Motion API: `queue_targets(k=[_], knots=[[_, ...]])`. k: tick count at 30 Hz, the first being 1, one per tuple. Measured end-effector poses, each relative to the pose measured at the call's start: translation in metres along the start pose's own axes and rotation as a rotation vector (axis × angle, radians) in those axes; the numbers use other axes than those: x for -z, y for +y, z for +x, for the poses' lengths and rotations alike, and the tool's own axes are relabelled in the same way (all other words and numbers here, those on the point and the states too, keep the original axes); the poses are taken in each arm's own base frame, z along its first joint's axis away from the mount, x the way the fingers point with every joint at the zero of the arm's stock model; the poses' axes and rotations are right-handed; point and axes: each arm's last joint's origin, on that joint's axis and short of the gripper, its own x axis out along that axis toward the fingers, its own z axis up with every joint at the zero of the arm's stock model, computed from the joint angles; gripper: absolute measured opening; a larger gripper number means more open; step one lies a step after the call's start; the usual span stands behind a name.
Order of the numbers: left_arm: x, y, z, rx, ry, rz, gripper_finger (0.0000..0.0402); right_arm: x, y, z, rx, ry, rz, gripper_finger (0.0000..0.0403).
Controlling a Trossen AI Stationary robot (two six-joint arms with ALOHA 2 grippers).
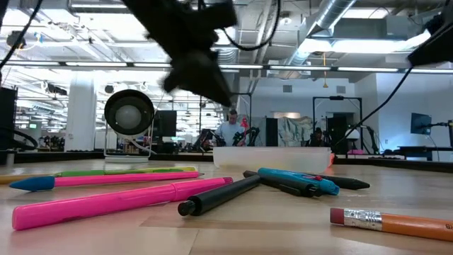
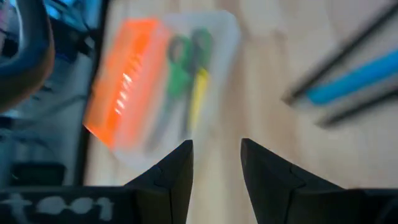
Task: Pick & place school supplies into a supply box
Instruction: Put the orange pencil into the supply box
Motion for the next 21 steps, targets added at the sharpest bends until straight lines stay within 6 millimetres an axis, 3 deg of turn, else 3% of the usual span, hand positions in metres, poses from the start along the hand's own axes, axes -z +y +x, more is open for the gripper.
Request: queue_targets(k=[7, 15, 21], knots=[[0.021, -0.041, -0.047, 0.000, 0.127, -0.049, 0.0127, 0.001, 0.029, 0.024, -0.288, 0.021, -0.010, 0.0118], [0.038, -0.076, -0.094, -0.137, 0.058, -0.072, 0.0127, 0.008, 0.061, 0.050, -0.281, 0.076, -0.026, 0.0118], [0.044, -0.087, -0.110, -0.154, 0.010, -0.131, 0.0127, 0.014, 0.084, 0.068, -0.248, 0.123, -0.041, 0.0118]])
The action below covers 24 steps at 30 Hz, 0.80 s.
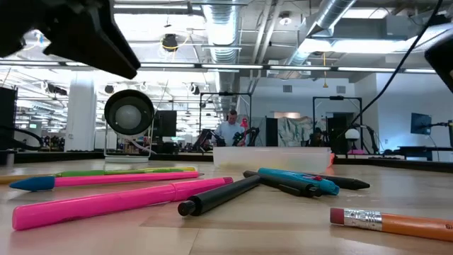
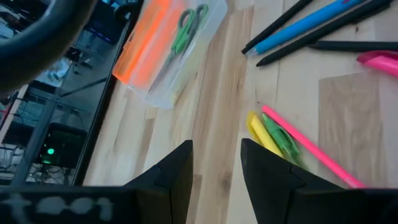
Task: Pick & place school supplies into a supply box
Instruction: Put the orange pencil into the supply box
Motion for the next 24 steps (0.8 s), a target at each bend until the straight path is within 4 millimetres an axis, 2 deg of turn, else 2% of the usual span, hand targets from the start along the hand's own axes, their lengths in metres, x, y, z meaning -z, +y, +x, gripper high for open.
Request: queue_targets(k=[9, 17, 24], knots=[[0.001, -0.003, -0.004, 0.010, -0.007, -0.062, 0.0127, 0.007, 0.012, 0.019, 0.132, 0.128, 0.029, 0.0118], [0.001, -0.003, -0.004, 0.011, -0.007, -0.074, 0.0127, 0.012, 0.013, 0.017, 0.136, 0.167, 0.081, 0.0118], [0.001, -0.003, -0.004, 0.012, -0.007, -0.074, 0.0127, 0.023, 0.002, 0.007, 0.266, 0.301, 0.189, 0.0118]])
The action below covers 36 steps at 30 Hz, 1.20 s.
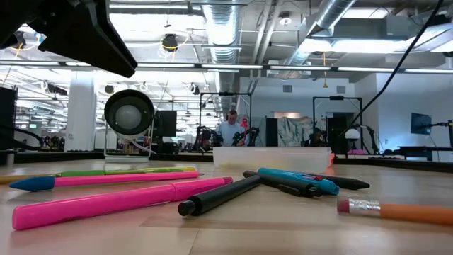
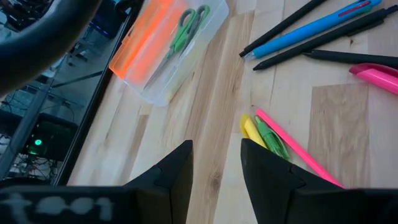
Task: Pick & place school supplies into a supply box
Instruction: Put the orange pencil into the supply box
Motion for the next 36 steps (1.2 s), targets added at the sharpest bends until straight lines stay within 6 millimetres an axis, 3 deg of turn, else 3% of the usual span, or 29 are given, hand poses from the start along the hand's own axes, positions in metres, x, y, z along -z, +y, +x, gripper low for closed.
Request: queue_targets(k=[10, 21, 36], knots=[[0.001, -0.001, -0.002, 0.004, -0.004, 0.006, 0.0127, 0.000, -0.016, -0.007, 0.072, 0.130, 0.026, 0.0112], [0.001, 0.000, -0.002, 0.000, 0.000, 0.018, 0.0127, -0.018, -0.028, 0.000, 0.021, 0.275, 0.014, 0.0010], [0.003, 0.001, -0.002, -0.010, 0.010, 0.039, 0.0127, -0.019, -0.046, -0.016, 0.078, 0.438, 0.009, 0.0004]])
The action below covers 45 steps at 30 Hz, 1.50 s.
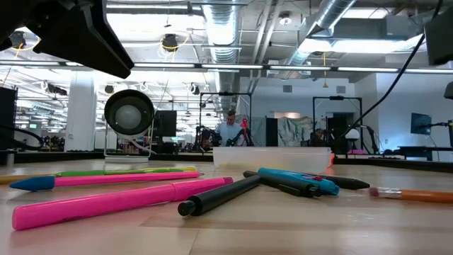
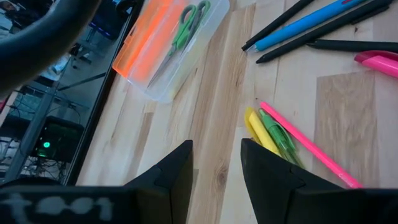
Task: Pick & place school supplies into a supply box
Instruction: Put the orange pencil into the supply box
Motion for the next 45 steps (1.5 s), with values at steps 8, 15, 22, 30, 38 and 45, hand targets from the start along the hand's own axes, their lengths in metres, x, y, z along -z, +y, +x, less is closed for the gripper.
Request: queue_targets(k=[8, 15, 22, 30, 38, 45], knots=[[0.000, 0.000, 0.000, 0.000, -0.001, 0.000, 0.0127, 0.004, -0.005, 0.000, 0.049, 0.043, 0.007, 0.0001], [0.000, 0.000, 0.000, -0.001, -0.001, 0.000, 0.0127, 0.001, -0.007, 0.000, 0.022, 0.088, -0.002, 0.0011], [0.000, 0.000, 0.000, -0.001, -0.001, -0.004, 0.0127, -0.014, -0.015, 0.004, -0.038, 0.186, 0.039, 0.0037], [0.000, 0.000, 0.000, 0.000, -0.002, -0.005, 0.0127, -0.020, -0.019, 0.005, -0.051, 0.186, -0.021, 0.0013], [0.000, 0.000, 0.000, 0.000, -0.002, -0.006, 0.0127, -0.016, -0.016, 0.004, -0.009, 0.127, -0.057, 0.0004], [0.000, 0.000, 0.000, 0.000, -0.002, -0.007, 0.0127, -0.005, -0.013, 0.002, 0.083, 0.043, -0.032, 0.0002]])
